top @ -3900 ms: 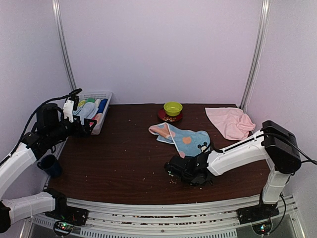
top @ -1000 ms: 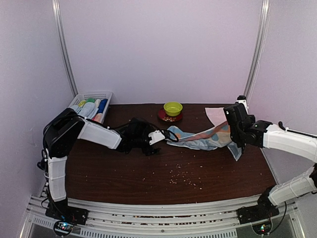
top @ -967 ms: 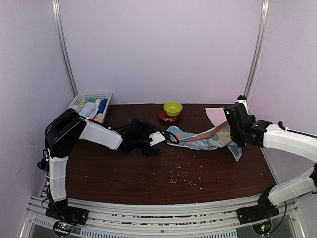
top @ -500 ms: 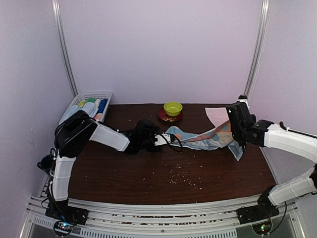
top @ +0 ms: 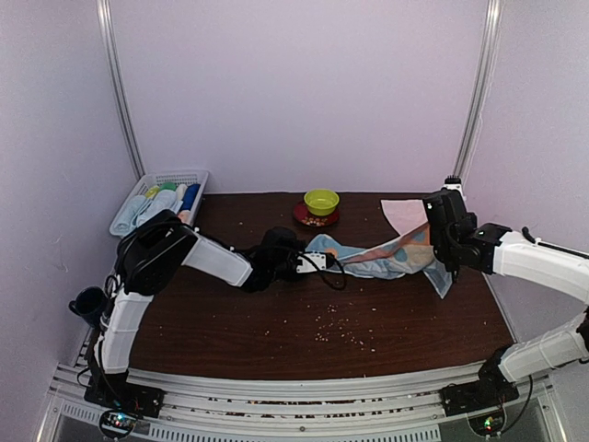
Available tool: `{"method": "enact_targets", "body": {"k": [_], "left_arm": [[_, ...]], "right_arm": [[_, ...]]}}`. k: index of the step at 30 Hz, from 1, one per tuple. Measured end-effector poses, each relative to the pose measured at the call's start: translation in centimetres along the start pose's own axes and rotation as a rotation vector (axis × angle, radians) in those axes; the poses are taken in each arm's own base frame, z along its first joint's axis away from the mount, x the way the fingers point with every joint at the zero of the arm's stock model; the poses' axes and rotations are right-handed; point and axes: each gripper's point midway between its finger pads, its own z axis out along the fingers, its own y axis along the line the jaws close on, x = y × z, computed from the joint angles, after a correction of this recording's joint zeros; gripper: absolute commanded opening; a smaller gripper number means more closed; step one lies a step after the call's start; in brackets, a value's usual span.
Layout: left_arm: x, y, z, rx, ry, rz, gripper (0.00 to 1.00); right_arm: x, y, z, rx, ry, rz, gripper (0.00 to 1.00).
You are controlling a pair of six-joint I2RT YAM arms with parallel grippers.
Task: Roll the towels
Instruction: Flatten out the towel at the center of the board.
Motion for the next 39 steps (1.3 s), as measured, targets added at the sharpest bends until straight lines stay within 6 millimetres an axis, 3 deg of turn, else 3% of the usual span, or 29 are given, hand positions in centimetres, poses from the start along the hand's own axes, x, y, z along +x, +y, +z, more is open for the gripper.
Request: {"method": "enact_targets", "body": {"k": [2,11,20,24,28,35,39], "left_arm": [[0.0,0.0,0.0,-0.004,0.005,0.001,0.50],[0.9,-1.1,0.6,0.031,0.057,0.015,0.00],[1.6,-1.1,0.8,0.030,0.101,-0.021,0.00],[1.7,-1.0,-0.1,0.042,0.109,-0.075,0.00],[1.1,0.9,-2.6,0.032,0.094,-0.166,0.00],[-1.7,8.1,-8.7,-0.079,-0.001,-0.387,0.00],[-2.2,8.5,-12.1,-0.062,0.013,-0.510,0.00]], "right_arm": [[0.0,-0.1,0.0,0.000,-0.001,0.002,0.00],[-0.2,-0.4,-0.2,-0.001,-0.007,0.014,0.00],[-0.4,-0.1,-0.3,-0.024,-0.007,0.023,0.00],[-0.4,0.2,-0.3,-0.043,-0.004,0.023,0.00],[-0.6,0.9,-0.6,-0.105,-0.003,0.026,0.00],[-2.6,3.8,-4.2,-0.359,-0.058,0.072,0.00],[-3.5,5.0,-6.3,-0.475,-0.081,0.102,0.00]]}}
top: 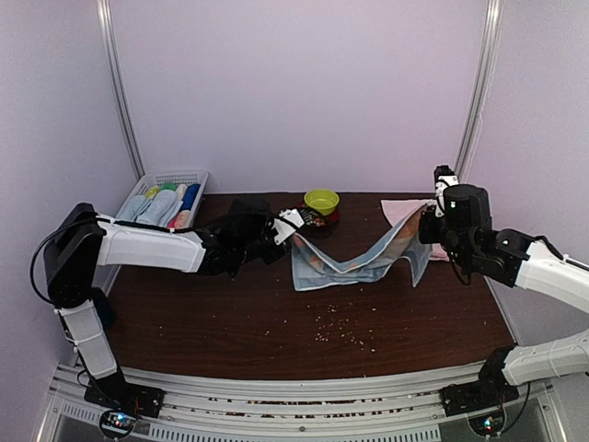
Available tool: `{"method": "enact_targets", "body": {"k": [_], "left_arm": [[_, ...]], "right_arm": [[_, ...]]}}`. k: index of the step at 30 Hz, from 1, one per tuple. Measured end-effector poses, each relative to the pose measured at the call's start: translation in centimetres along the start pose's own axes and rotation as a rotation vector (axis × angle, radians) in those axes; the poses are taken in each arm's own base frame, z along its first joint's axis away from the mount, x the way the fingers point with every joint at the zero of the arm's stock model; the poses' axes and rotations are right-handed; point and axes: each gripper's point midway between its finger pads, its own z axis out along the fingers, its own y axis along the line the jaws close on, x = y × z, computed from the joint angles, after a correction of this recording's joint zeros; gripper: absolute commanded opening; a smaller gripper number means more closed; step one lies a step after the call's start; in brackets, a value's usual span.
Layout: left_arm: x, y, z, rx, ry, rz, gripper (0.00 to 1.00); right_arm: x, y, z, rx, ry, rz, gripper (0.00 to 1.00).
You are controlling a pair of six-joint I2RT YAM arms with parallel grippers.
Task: Roll the towels
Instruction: Flatten out the towel at the center of the board.
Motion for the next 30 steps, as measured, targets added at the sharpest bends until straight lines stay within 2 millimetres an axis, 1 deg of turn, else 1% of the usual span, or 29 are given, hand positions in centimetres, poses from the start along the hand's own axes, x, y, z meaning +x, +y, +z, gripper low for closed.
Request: {"method": "enact_targets", "body": {"k": [1,3,7,9,11,13,16,18,20,23,27,30], "left_arm": [[0.0,-0.5,-0.9,0.008,0.011,-0.023,0.00],[0.2,-2.3,-2.7,0.038,0.045,-0.053,0.00],[0.3,-6.6,-6.7,0.107,0.112,-0.104,0.00],[0.7,-7.2,-8.5,0.115,0.136,-0.136,0.00],[1.4,-6.1,-10.6,0.085,0.159,-0.187,0.00],[1.6,-3.7,-12.6,0.023,0.163,-0.245,0.00],[0.7,0.3,-15.7,-0.077,0.121,-0.335,0.00],[0.2,2.5,-17.5,-0.133,0.086,-0.384,0.00],[0.1,4.2,-19.2,-0.182,0.070,-0.419,0.00],[0.8,5.7,-20.9,-0.236,0.082,-0.438,0.00],[1.7,6.1,-22.8,-0.274,0.108,-0.434,0.00],[1.9,6.5,-24.4,-0.295,0.111,-0.438,0.00]], "right_arm": [[0.0,0.4,-0.2,-0.019,0.000,0.003,0.00],[0.4,1.1,-0.4,-0.048,0.013,-0.001,0.00],[1.1,2.2,-0.9,-0.084,0.038,-0.014,0.00],[1.3,2.6,-1.2,-0.096,0.042,-0.021,0.00],[1.3,2.8,-1.4,-0.107,0.040,-0.024,0.00],[1.2,2.9,-1.8,-0.120,0.038,-0.025,0.00],[0.7,3.3,-2.6,-0.175,0.030,-0.019,0.00],[0.1,3.6,-3.4,-0.224,0.016,-0.012,0.00],[-0.5,4.0,-4.3,-0.280,0.001,-0.003,0.00],[-1.3,4.6,-5.8,-0.364,-0.020,0.006,0.00],[-2.0,5.2,-7.9,-0.479,-0.042,0.011,0.00],[-2.5,5.6,-9.3,-0.551,-0.054,0.021,0.00]]}}
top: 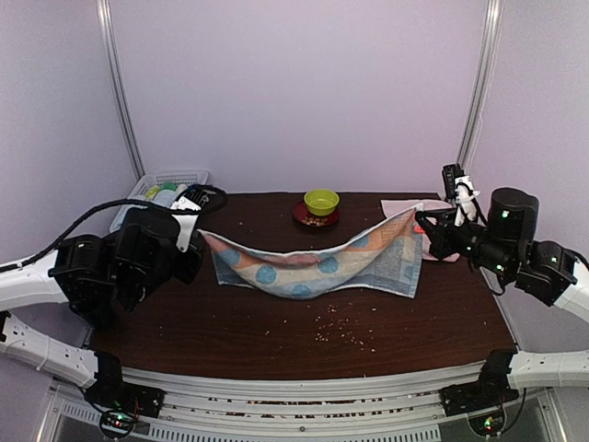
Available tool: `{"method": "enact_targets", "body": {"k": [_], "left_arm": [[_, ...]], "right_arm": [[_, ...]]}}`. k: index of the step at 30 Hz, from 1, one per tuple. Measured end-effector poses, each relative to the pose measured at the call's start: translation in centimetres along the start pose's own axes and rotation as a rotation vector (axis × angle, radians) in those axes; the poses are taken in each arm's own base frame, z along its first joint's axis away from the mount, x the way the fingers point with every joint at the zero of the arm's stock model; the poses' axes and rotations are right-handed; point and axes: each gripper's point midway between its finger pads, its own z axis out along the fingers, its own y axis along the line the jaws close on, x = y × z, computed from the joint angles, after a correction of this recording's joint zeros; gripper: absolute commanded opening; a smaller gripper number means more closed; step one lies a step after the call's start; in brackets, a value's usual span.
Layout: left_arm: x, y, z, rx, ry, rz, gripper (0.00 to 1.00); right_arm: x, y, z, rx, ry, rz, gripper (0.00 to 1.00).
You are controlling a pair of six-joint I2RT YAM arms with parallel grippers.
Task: Roll the towels
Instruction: Flatten out the towel at the center of the board, then fold the towel at the center of the board.
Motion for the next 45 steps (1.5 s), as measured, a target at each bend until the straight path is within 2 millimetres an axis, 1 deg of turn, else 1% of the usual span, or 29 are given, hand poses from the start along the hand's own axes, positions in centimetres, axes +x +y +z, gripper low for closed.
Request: {"method": "enact_targets", "body": {"k": [3,6,8,10,12,13,15,18,19,20,21,22,24,27,29,31,32,35,38,41,45], "left_arm": [[-0.4,0.7,-1.3,-0.019,-0.008,-0.022,0.00],[-0.5,0.9,-2.2,-0.041,-0.005,-0.029,0.00],[-0.5,1.1,-2.5,-0.062,0.000,-0.027,0.00],[-0.5,1.4,-2.5,-0.094,0.004,-0.020,0.00],[-0.3,1.9,-2.3,-0.131,0.013,-0.002,0.00],[-0.2,2.1,-2.0,-0.144,0.018,0.003,0.00],[0.0,3.3,-0.8,-0.179,0.045,0.006,0.00],[0.8,5.7,2.5,-0.229,0.091,-0.026,0.00],[1.3,6.2,3.8,-0.234,0.113,-0.026,0.00],[1.9,6.6,5.5,-0.236,0.142,-0.025,0.00],[2.4,6.7,6.8,-0.235,0.165,-0.018,0.00],[3.2,6.6,8.7,-0.235,0.198,-0.003,0.00],[4.9,5.5,12.2,-0.215,0.262,0.042,0.00],[9.1,2.6,18.2,-0.153,0.383,0.119,0.00],[11.6,0.8,21.1,-0.117,0.437,0.159,0.00],[13.1,0.5,22.9,-0.113,0.466,0.180,0.00],[13.4,0.3,24.0,-0.114,0.469,0.192,0.00],[12.5,-0.1,26.4,-0.125,0.432,0.201,0.00],[10.4,-0.3,28.4,-0.145,0.361,0.201,0.00],[9.1,-0.1,29.0,-0.169,0.311,0.207,0.00],[8.0,0.5,29.3,-0.201,0.267,0.219,0.00]], "right_arm": [[-0.4,1.0,-1.0,-0.072,-0.011,0.008,0.00],[-0.7,1.9,-2.1,-0.137,-0.023,0.025,0.00],[-1.1,2.0,-2.7,-0.151,-0.039,0.048,0.00],[-1.2,1.7,-2.8,-0.138,-0.041,0.071,0.00],[-1.3,1.1,-2.4,-0.098,-0.033,0.089,0.00],[-1.2,0.8,-1.9,-0.067,-0.020,0.091,0.00],[-0.5,0.0,0.0,0.011,0.023,0.083,0.00],[1.5,-0.8,3.4,0.117,0.116,0.040,0.00],[2.4,-1.0,4.6,0.142,0.150,0.024,0.00],[3.4,-1.2,5.8,0.166,0.189,0.005,0.00],[4.4,-1.6,6.9,0.190,0.225,-0.010,0.00],[5.4,-2.3,8.0,0.217,0.261,-0.024,0.00],[6.9,-3.8,9.8,0.268,0.315,-0.042,0.00],[9.0,-6.2,12.8,0.337,0.379,-0.057,0.00],[10.8,-7.8,15.0,0.375,0.419,-0.068,0.00],[12.5,-9.1,16.8,0.402,0.460,-0.083,0.00],[13.3,-9.8,17.8,0.414,0.476,-0.096,0.00],[14.8,-10.9,20.3,0.432,0.502,-0.122,0.00],[14.8,-11.3,22.3,0.431,0.492,-0.145,0.00],[14.0,-11.5,23.5,0.421,0.456,-0.170,0.00],[12.6,-11.8,24.2,0.415,0.399,-0.185,0.00]]}}
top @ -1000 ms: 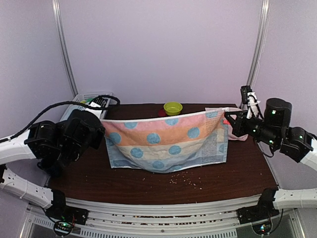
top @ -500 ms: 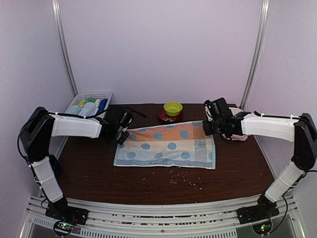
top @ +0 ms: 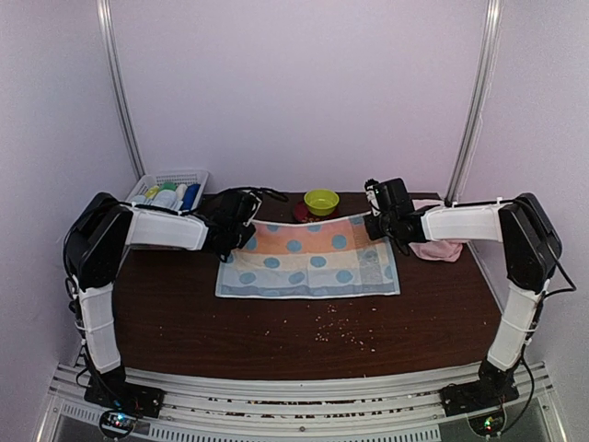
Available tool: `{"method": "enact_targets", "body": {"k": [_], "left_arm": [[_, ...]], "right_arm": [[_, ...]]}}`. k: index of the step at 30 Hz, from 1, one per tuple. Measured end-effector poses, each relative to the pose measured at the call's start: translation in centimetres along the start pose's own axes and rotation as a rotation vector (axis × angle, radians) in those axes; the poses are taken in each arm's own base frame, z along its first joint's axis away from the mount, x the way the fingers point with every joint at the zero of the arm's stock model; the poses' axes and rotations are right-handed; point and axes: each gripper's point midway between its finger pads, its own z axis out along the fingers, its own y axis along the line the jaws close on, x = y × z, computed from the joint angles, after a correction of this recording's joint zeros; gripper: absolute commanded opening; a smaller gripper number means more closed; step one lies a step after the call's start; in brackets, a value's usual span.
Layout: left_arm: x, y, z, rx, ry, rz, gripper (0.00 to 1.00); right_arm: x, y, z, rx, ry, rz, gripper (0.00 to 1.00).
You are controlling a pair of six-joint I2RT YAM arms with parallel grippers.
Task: Roll the towels
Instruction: Fold the towel at the center of the board.
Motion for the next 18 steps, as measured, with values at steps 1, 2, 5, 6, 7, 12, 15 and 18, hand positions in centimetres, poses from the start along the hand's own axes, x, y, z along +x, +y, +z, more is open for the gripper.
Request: {"method": "enact_targets", "body": {"k": [1,2,5,6,7,12,15,18], "left_arm": [[-0.1,0.1,0.1,-0.005,-0.005,0.000,0.00],[0.0,0.3,0.2,-0.010,-0.008,0.003,0.00],[0.6,0.5,0.4,-0.022,-0.005,0.013,0.00],[1.0,0.5,0.5,-0.024,0.001,0.017,0.00],[1.4,0.5,0.4,-0.023,0.005,0.022,0.00],[3.2,0.5,-0.2,-0.016,0.030,0.043,0.00],[3.2,1.0,-0.9,-0.015,0.023,0.037,0.00],[3.1,1.6,-1.8,-0.011,0.010,0.026,0.00]], "right_arm": [[-0.2,-0.3,0.2,-0.001,-0.014,0.005,0.00],[-0.4,-0.6,0.3,-0.004,-0.026,0.007,0.00],[0.0,-1.3,0.8,-0.011,-0.036,0.012,0.00],[0.4,-1.4,0.9,-0.017,-0.035,0.009,0.00],[0.9,-1.5,0.9,-0.022,-0.030,0.006,0.00],[3.5,-1.1,0.3,-0.058,0.002,-0.011,0.00],[4.2,-1.1,-0.6,-0.080,0.001,-0.010,0.00],[3.8,-1.2,-1.6,-0.092,-0.016,-0.004,0.00]]}}
